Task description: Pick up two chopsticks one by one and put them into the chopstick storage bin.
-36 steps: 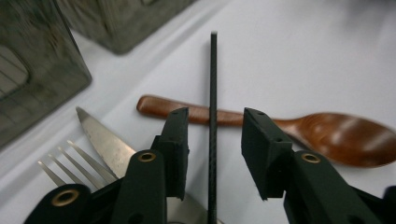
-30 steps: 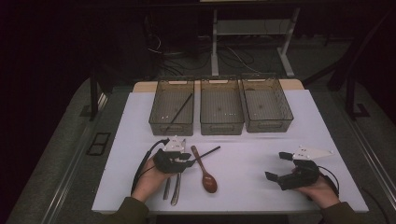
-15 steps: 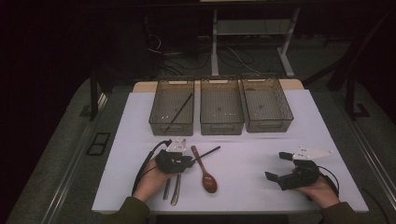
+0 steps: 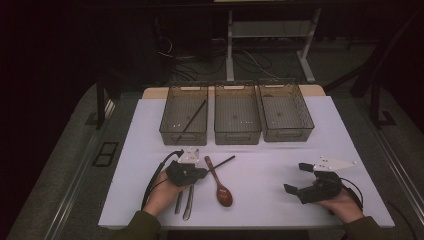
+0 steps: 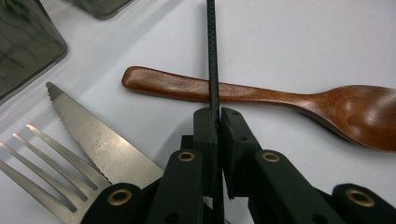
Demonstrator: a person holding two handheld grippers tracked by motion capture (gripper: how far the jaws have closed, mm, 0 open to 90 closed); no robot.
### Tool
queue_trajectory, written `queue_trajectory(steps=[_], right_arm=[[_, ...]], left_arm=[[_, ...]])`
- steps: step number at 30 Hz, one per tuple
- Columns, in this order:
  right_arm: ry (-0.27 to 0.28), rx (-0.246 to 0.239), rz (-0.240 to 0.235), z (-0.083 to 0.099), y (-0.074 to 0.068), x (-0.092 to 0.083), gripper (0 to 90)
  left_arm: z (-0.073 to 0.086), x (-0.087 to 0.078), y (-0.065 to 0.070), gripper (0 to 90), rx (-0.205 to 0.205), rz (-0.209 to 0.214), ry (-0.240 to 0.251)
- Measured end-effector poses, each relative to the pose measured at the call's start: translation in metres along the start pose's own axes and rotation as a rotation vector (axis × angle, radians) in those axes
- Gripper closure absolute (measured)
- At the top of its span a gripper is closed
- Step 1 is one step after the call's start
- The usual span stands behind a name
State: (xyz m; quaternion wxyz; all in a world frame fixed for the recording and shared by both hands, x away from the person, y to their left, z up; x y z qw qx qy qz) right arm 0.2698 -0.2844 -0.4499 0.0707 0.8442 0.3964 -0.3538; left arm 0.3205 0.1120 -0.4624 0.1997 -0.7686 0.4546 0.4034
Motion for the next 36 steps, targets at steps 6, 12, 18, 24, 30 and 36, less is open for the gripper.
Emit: queue_trajectory(steps=[6,12,18,24,30,36], right_arm=[[-0.001,-0.001,-0.001,0.000,0.000,0.000,0.8],[-0.002,-0.005,-0.004,0.000,0.000,0.000,0.8],[-0.004,-0.004,-0.005,0.000,0.000,0.000,0.8],[-0.002,-0.004,-0.004,0.000,-0.001,0.001,0.8],[-0.003,-0.004,-0.003,0.000,0.000,0.000,0.8],[-0.003,-0.004,-0.002,0.000,0.000,0.000,0.8]], left_arm=[[0.000,0.000,0.001,84.8,-0.005,0.004,0.006],[0.000,-0.001,0.001,85.0,0.000,0.011,0.000],[0.000,-0.008,0.000,85.0,-0.012,0.023,0.007],[-0.001,-0.017,0.000,85.0,-0.030,0.032,0.018],[-0.003,-0.025,0.002,85.0,-0.050,0.049,0.035],[-0.004,-0.033,0.001,85.0,-0.070,0.062,0.040]])
Point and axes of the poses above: each handheld gripper's, and its own axes: x roughly forward along the jaws, z roughly out of its underside, y roughly to its right, the point moved 2 cm from there along x, roughly forward along the jaws, and after that the axes turned 8 degrees about -y, right-handed, at the moved point
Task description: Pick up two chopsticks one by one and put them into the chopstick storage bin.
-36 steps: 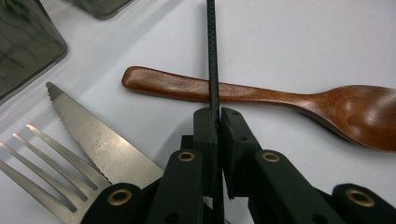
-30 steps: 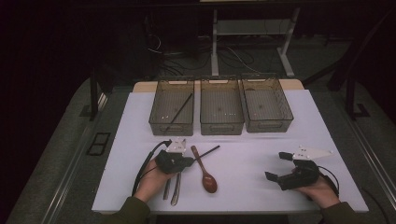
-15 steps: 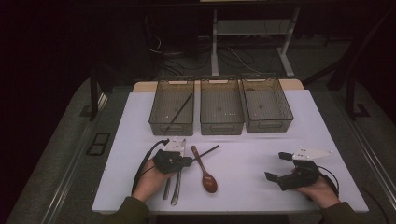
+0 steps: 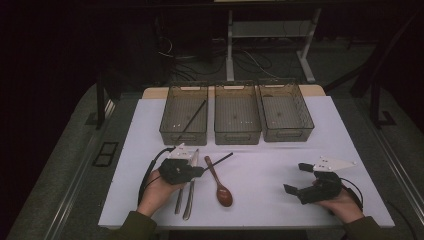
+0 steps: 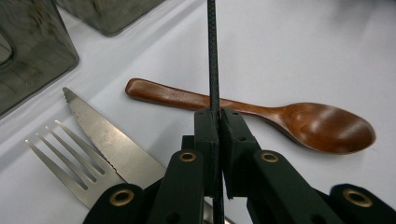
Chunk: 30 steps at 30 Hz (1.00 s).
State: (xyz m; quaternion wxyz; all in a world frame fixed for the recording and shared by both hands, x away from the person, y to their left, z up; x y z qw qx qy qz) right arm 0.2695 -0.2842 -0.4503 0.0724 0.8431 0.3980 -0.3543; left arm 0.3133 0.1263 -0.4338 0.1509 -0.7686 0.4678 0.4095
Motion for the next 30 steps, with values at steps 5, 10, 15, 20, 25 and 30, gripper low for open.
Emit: queue_trajectory(steps=[5,10,15,20,25,30], right_arm=[[-0.001,0.001,0.000,0.000,0.000,0.000,0.8],[-0.002,-0.001,0.001,0.000,0.000,0.000,0.8],[-0.004,-0.001,0.001,0.000,-0.001,0.001,0.8],[-0.005,-0.002,0.002,0.000,0.000,0.001,0.8],[-0.007,-0.002,0.004,0.000,0.000,0.001,0.8],[-0.009,0.001,0.004,0.000,0.000,0.002,0.8]], left_arm=[[-0.002,-0.005,-0.001,85.0,-0.015,0.002,0.003],[-0.003,-0.012,-0.004,85.0,-0.028,0.003,0.012],[-0.006,-0.020,-0.007,85.0,-0.037,-0.008,0.031],[-0.010,-0.028,-0.010,85.0,-0.041,-0.017,0.056],[-0.013,-0.034,-0.013,85.0,-0.057,-0.026,0.080],[-0.018,-0.038,-0.016,85.0,-0.066,-0.044,0.089]])
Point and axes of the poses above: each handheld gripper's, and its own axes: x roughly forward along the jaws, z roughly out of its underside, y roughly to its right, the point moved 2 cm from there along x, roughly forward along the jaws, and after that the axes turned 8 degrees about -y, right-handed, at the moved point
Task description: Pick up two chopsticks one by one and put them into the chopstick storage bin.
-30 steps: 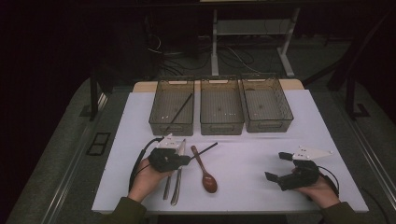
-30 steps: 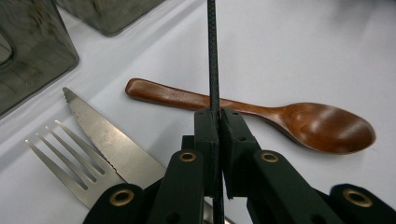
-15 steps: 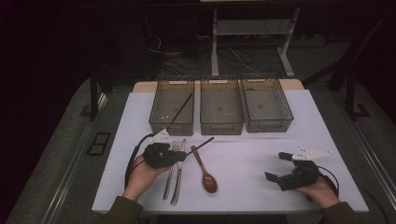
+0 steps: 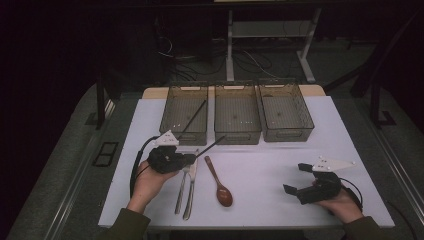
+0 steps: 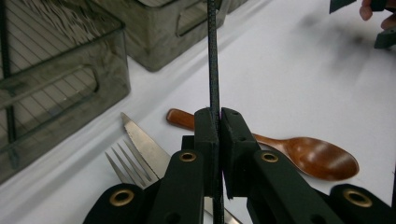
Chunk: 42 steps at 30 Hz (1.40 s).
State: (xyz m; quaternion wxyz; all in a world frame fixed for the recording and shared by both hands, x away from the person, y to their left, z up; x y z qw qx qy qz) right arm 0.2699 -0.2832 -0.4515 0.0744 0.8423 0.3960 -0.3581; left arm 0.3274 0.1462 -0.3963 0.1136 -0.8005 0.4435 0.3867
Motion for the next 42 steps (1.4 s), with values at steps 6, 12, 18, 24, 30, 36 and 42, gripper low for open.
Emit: queue_trajectory(steps=[6,12,18,24,30,36,42], right_arm=[[-0.002,0.002,0.005,0.000,0.000,0.000,0.8],[-0.002,0.003,0.006,0.000,0.001,0.001,0.8],[-0.003,0.000,0.005,0.001,0.000,0.001,0.8],[-0.005,0.002,0.007,0.001,0.000,0.000,0.8],[-0.002,0.004,0.007,0.000,0.000,0.000,0.8],[-0.002,0.004,0.005,0.000,0.000,0.000,0.8],[0.001,0.006,0.004,0.000,0.001,0.000,0.8]], left_arm=[[-0.011,-0.004,-0.007,85.0,-0.006,-0.018,0.018],[-0.023,-0.005,-0.019,85.0,-0.017,-0.035,0.035],[-0.035,-0.007,-0.030,85.0,-0.034,-0.056,0.037],[-0.048,-0.009,-0.043,85.1,-0.052,-0.067,0.050],[-0.063,-0.013,-0.055,85.1,-0.072,-0.085,0.053],[-0.081,-0.016,-0.067,85.1,-0.078,-0.106,0.060],[-0.101,-0.016,-0.082,85.1,-0.100,-0.142,0.069]])
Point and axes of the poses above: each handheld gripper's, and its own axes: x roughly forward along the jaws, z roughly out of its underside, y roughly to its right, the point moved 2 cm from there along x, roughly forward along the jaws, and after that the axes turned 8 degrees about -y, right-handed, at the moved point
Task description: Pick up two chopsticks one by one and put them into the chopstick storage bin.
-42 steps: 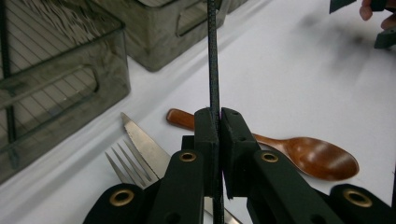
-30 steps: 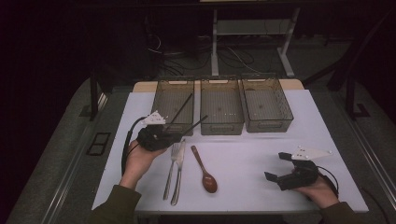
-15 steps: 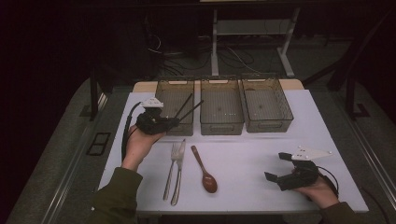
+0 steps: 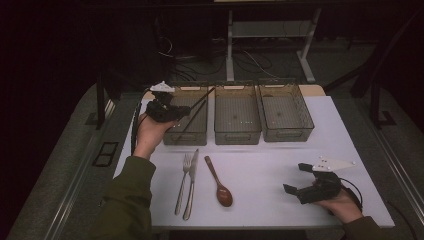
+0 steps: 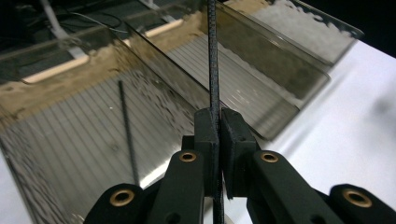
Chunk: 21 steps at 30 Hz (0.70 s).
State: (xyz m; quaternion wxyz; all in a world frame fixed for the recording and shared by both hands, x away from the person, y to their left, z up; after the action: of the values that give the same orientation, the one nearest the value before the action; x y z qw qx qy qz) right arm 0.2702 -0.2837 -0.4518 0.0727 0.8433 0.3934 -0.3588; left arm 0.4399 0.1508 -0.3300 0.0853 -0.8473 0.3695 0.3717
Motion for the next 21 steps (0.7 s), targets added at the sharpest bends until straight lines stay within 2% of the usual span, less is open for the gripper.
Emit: queue_trajectory(steps=[4,9,13,14,21], right_arm=[[0.003,0.000,-0.002,0.000,0.001,0.000,0.8],[0.007,0.002,-0.005,0.000,0.001,-0.001,0.8],[0.007,0.003,-0.007,0.000,0.001,-0.001,0.8],[0.008,0.002,-0.008,0.000,0.001,-0.001,0.8],[0.010,0.000,-0.012,0.000,0.001,-0.001,0.8]], left_arm=[[-0.011,0.006,-0.009,85.1,0.004,-0.037,-0.012],[-0.019,0.016,-0.021,85.1,-0.025,-0.082,-0.017],[-0.020,0.025,-0.031,85.1,-0.049,-0.120,-0.034],[-0.019,0.028,-0.033,85.1,-0.062,-0.122,-0.032],[-0.015,0.046,-0.047,85.1,-0.089,-0.145,-0.060]])
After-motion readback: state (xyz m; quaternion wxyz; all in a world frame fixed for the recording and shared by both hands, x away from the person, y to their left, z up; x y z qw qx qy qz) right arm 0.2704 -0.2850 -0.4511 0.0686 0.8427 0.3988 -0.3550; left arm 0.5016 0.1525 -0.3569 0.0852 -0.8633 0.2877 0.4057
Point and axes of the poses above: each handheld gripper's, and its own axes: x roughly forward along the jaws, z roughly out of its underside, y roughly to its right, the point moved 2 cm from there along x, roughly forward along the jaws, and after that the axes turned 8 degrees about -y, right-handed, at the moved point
